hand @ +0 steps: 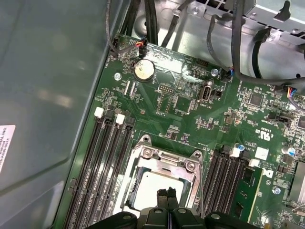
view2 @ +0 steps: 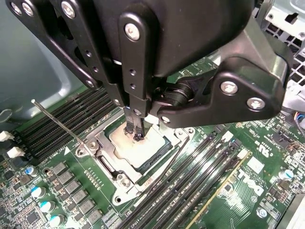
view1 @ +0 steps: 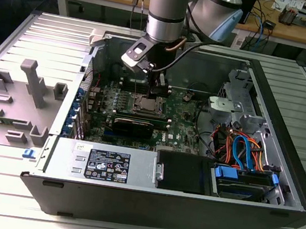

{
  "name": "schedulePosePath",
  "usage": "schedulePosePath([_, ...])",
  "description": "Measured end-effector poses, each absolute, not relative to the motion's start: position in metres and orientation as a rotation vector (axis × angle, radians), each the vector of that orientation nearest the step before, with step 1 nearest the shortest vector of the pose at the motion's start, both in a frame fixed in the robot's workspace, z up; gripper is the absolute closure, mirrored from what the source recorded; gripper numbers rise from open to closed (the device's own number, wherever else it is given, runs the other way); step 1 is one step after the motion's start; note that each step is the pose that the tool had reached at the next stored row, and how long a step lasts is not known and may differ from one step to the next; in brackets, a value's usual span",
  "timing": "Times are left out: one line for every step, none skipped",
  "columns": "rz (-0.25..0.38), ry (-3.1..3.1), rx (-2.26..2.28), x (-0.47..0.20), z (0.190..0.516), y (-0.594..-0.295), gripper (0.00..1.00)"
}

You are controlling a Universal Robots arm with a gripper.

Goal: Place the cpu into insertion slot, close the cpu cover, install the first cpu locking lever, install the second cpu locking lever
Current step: 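Install the first cpu locking lever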

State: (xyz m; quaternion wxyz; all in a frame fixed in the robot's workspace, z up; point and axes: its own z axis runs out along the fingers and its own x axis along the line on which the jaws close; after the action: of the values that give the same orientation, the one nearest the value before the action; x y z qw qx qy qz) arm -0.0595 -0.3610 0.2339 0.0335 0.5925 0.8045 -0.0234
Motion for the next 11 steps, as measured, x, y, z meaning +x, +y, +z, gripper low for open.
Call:
schedulePosePath([-0.072,2.475,1.823,-0.059,0.235,-0.361,0.89])
schedulePosePath([-0.072,2.475,1.823,-0.060,0.238,-0.361,0.89])
schedulePosePath([-0.072,2.475,1.823,-0.059,0.240,-0.361,0.89])
schedulePosePath([-0.072,2.475,1.823,-0.059,0.241,-0.361,0.89])
schedulePosePath([-0.072,2.475,1.822,-0.059,0.243,-0.361,0.89])
schedulePosePath([-0.072,2.475,1.822,-0.059,0.244,-0.361,0.89])
schedulePosePath([-0.072,2.476,1.822,-0.059,0.246,-0.361,0.89])
schedulePosePath([-0.072,2.476,1.822,-0.059,0.246,-0.361,0.89])
schedulePosePath([-0.071,2.477,1.821,-0.059,0.246,-0.361,0.89])
schedulePosePath([-0.072,2.477,1.820,-0.059,0.246,-0.361,0.89])
schedulePosePath([-0.072,2.477,1.820,-0.059,0.246,-0.361,0.89])
